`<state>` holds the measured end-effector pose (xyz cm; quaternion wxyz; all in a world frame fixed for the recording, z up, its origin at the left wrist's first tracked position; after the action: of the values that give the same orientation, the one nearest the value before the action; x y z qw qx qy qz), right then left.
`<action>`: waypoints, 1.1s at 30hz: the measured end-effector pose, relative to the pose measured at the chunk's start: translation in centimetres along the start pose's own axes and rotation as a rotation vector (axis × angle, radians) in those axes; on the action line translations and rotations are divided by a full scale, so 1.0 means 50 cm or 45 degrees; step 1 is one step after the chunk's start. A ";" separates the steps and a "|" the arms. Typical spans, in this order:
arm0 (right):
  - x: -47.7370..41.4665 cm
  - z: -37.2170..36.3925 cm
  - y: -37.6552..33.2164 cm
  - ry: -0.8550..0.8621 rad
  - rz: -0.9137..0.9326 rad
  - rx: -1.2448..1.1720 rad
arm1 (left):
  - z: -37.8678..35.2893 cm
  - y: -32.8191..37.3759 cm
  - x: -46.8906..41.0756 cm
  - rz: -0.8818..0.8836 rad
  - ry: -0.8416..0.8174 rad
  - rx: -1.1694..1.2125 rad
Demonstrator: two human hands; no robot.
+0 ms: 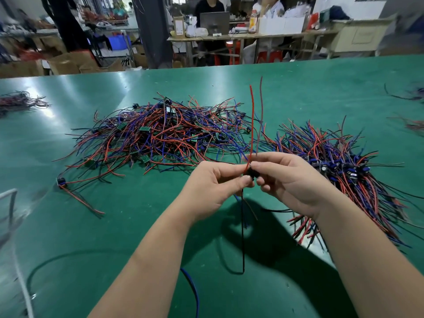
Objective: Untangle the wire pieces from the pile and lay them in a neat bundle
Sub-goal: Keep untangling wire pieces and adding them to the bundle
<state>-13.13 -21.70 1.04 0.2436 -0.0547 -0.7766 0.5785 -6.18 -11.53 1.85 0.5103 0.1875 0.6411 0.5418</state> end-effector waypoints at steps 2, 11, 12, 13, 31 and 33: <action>-0.002 -0.004 0.009 -0.023 -0.049 0.043 | -0.010 -0.004 0.004 0.037 -0.089 -0.013; -0.003 0.019 -0.004 0.042 -0.040 -0.264 | 0.002 -0.010 0.006 0.100 0.072 0.243; -0.003 0.023 -0.006 0.057 -0.023 -0.256 | 0.002 -0.010 0.006 0.102 0.064 0.273; -0.003 0.026 -0.008 0.068 -0.009 -0.240 | 0.000 -0.008 0.006 0.101 0.050 0.312; 0.003 0.019 -0.008 0.111 0.025 0.224 | -0.020 -0.038 0.021 0.383 0.175 0.264; 0.006 0.041 -0.023 0.196 0.069 0.106 | -0.023 -0.046 0.020 0.397 0.149 0.247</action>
<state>-14.10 -23.76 1.74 0.2889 -0.1096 -0.7290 0.6108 -6.88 -12.09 -0.77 0.3615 0.3010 0.6821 0.5598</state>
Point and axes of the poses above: each hand's wrist, its own x-axis away from the middle knuckle, its own z-axis out of the back of the hand, y = z × x, the point moved 7 cm from there along -x, towards the middle knuckle, and after that the axes turned 12 degrees about -z, right-handed, at the moved point
